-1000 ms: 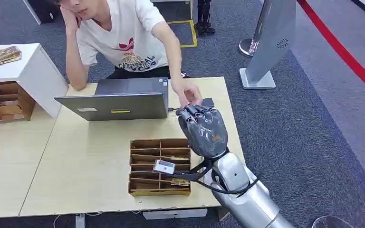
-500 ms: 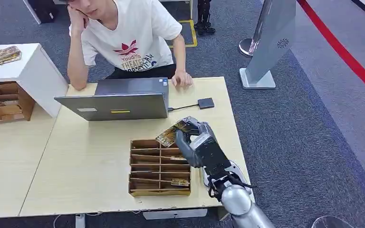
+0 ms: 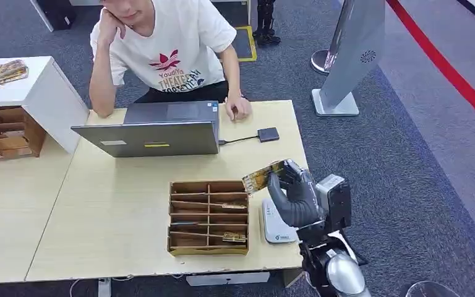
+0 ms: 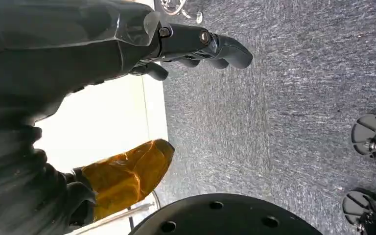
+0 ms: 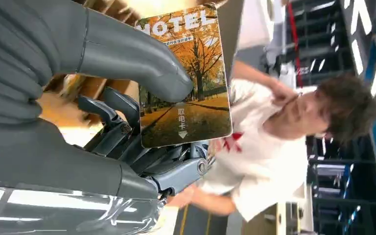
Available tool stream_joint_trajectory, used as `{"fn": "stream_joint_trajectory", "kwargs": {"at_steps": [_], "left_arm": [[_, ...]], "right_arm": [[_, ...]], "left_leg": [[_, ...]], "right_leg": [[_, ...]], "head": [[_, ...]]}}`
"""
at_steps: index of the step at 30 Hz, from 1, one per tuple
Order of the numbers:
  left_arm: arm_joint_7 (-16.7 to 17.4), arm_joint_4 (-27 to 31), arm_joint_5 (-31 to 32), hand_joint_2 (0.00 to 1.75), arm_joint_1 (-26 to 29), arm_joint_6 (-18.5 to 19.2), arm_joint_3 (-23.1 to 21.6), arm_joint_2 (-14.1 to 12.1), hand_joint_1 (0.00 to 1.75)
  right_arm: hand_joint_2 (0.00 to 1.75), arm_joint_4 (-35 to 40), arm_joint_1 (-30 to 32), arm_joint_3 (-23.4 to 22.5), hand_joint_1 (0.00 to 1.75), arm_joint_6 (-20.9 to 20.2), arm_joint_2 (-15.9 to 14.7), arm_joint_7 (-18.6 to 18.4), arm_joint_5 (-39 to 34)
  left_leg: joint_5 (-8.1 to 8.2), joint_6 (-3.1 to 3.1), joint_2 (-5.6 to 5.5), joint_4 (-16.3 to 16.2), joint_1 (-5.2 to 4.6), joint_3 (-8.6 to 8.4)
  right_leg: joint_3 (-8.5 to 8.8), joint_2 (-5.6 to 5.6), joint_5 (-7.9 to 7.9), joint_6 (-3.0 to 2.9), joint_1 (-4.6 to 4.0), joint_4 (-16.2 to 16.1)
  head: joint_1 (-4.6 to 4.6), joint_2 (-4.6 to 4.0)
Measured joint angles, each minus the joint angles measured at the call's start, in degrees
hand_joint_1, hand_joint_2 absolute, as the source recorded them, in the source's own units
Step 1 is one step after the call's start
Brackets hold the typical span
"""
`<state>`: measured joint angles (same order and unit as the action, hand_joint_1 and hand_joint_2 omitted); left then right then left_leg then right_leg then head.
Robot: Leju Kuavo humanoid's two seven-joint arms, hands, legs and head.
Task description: Pass the card to the sensor for recognition and then transmit it.
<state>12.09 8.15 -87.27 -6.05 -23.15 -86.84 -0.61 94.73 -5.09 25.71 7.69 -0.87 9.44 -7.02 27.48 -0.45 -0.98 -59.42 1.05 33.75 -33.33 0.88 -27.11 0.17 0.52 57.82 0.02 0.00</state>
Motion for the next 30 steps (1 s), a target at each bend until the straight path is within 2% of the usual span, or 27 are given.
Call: {"fn": "stream_joint_trajectory", "kwargs": {"at_steps": [5,10,17,23,30], "left_arm": [[-0.3,0.0,0.0,1.75,0.0,0.0,1.2,0.1,0.0],[-0.4,0.0,0.0,1.75,0.3,0.0,2.8,0.1,0.0],[-0.6,0.0,0.0,1.75,0.7,0.0,4.5,0.1,0.0],[-0.2,0.0,0.1,1.75,0.6,0.5,4.7,0.1,0.0],[0.2,0.0,0.2,1.75,0.4,0.8,4.7,0.1,0.0]], "right_arm": [[1.75,1.7,2.7,-1.4,1.75,0.3,-2.4,-0.3,4.1],[1.75,3.9,8.0,-3.7,1.75,0.7,-5.9,-0.4,8.7],[1.75,6.5,13.9,-5.1,1.75,1.2,-9.7,-2.6,14.1],[1.75,4.0,12.8,-2.9,1.75,1.0,-10.6,-5.3,20.5],[1.75,-2.3,7.4,-0.1,1.75,1.1,-9.8,-6.8,25.4]], "left_leg": [[0.01,0.01,-0.02,0.0,0.0,-0.02],[0.02,0.02,-0.06,0.0,0.0,0.0],[0.05,0.05,-0.04,0.0,0.0,0.02],[0.04,0.05,0.01,0.0,0.0,-0.01],[0.0,0.03,-0.01,0.0,0.0,-0.04]], "right_leg": [[-0.01,-0.01,-0.02,0.02,0.0,0.0],[0.01,-0.06,-0.02,0.02,0.0,0.0],[0.01,-0.05,-0.03,0.03,0.0,0.0],[0.02,-0.03,-0.02,0.02,0.0,0.0],[0.04,-0.02,0.01,0.0,0.0,0.0]], "head": [[0.0,0.0],[0.0,0.0],[0.02,0.0],[0.02,0.0],[0.0,0.0]]}}
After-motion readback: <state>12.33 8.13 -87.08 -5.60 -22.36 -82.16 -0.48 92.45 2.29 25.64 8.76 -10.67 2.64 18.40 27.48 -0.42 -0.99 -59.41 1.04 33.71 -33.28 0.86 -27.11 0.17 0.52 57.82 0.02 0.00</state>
